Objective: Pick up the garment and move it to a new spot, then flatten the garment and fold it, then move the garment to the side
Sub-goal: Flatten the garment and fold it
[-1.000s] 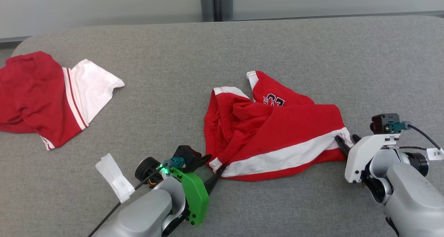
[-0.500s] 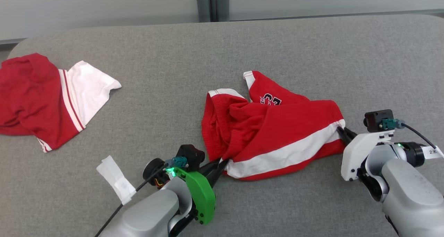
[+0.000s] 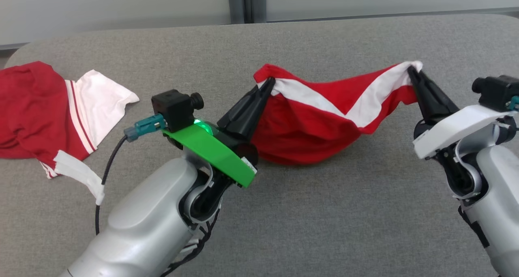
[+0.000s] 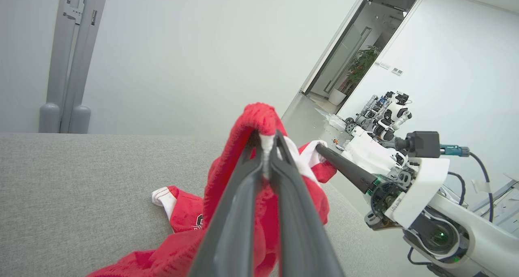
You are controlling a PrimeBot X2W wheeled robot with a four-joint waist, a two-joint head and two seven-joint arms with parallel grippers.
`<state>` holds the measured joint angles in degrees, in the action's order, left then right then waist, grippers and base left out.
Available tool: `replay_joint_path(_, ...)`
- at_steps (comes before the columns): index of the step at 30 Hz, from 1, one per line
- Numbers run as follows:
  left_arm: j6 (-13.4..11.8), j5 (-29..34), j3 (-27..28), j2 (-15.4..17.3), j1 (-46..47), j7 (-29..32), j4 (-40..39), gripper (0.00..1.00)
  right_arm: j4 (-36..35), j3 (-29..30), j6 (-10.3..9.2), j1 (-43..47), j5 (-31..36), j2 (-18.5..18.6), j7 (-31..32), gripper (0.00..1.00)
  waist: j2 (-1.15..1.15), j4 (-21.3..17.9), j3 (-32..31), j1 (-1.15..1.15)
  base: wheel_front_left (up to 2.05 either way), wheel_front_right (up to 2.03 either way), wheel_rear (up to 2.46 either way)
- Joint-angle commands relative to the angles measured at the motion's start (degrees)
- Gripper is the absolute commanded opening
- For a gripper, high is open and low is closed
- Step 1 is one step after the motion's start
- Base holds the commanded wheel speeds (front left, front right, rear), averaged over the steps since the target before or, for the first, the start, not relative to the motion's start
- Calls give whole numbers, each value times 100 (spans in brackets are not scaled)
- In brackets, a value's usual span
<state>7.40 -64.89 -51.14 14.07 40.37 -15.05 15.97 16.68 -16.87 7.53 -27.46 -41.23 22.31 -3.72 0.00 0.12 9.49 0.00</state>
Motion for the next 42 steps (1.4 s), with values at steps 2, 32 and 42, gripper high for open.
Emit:
replay_joint_path(2, 11, -110, 95, 93, 245, -16, -92, 0, -283, 180, -8, -125, -42, 51, 38, 0, 0, -111, 102, 0, 0, 0, 0)
replay_joint_path(32, 12, 2001, 2599, -939, 1566, -10, 40, 0, 1014, 982, -6, -2796, 1366, -1408, -1150, 0, 0, -706, 1549, 0, 0, 0, 0)
replay_joint_path(42, 11, 1661, 1703, -607, 447, -11, 266, 0, 1350, -58, -6, -1844, 590, -706, -779, 0, 0, -642, 1290, 0, 0, 0, 0)
